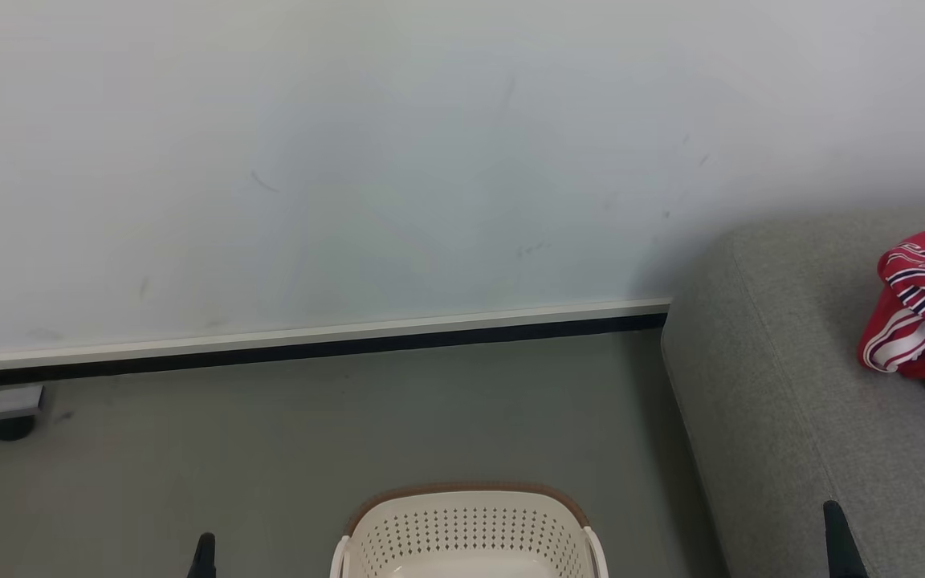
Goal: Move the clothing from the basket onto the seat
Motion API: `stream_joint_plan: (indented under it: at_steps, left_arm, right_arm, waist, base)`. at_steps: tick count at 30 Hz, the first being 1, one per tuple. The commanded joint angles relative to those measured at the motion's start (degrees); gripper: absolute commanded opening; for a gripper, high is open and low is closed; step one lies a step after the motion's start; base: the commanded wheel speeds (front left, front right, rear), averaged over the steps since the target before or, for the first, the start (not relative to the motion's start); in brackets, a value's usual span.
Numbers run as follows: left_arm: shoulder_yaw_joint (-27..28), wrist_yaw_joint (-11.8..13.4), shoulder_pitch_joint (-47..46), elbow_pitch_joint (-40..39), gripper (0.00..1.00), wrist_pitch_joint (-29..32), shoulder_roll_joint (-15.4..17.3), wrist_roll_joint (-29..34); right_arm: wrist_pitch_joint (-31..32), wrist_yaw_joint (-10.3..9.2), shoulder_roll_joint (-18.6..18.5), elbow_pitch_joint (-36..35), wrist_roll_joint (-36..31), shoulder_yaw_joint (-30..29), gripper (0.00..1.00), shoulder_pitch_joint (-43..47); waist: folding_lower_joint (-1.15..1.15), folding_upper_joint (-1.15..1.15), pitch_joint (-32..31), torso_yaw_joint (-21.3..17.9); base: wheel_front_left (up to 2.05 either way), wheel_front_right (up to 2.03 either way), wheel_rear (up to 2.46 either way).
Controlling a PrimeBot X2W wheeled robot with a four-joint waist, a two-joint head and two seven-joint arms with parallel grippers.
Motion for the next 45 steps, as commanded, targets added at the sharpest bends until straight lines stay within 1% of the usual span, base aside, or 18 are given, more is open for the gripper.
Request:
stream_joint_plan:
  at_steps: [1, 24, 45]
  left_arm:
    - [0.09, -0.16, -1.32, -0.23, 0.0, 0.4, 0.06, -1.68]
    - [0.09, -0.81, -3.04, 0.86, 0.0, 3.51, -0.07, -14.81]
    - [0.08, -1.25, -4.41, 1.66, 0.0, 5.64, -0.17, -24.2]
  right_arm:
    - [0.36, 0.01, -0.56, -0.8, 1.94, -0.46, 0.0, -1.22]
    - [2.68, 0.01, -0.76, -1.26, 16.0, -3.42, 0.0, -1.34]
    - [4.54, 0.01, -0.76, -1.63, 26.04, -5.77, 0.0, -1.65]
  waist:
    - [0.0, 0.0, 0.08, -0.1]
    - [0.0, 0.0, 1.11, -1.41]
    - [0.0, 0.0, 2.01, -2.56]
  base:
    - [0.0, 0.0, 0.0]
    - [0.0, 0.0, 0.0]
    - [0.0, 0.0, 0.0]
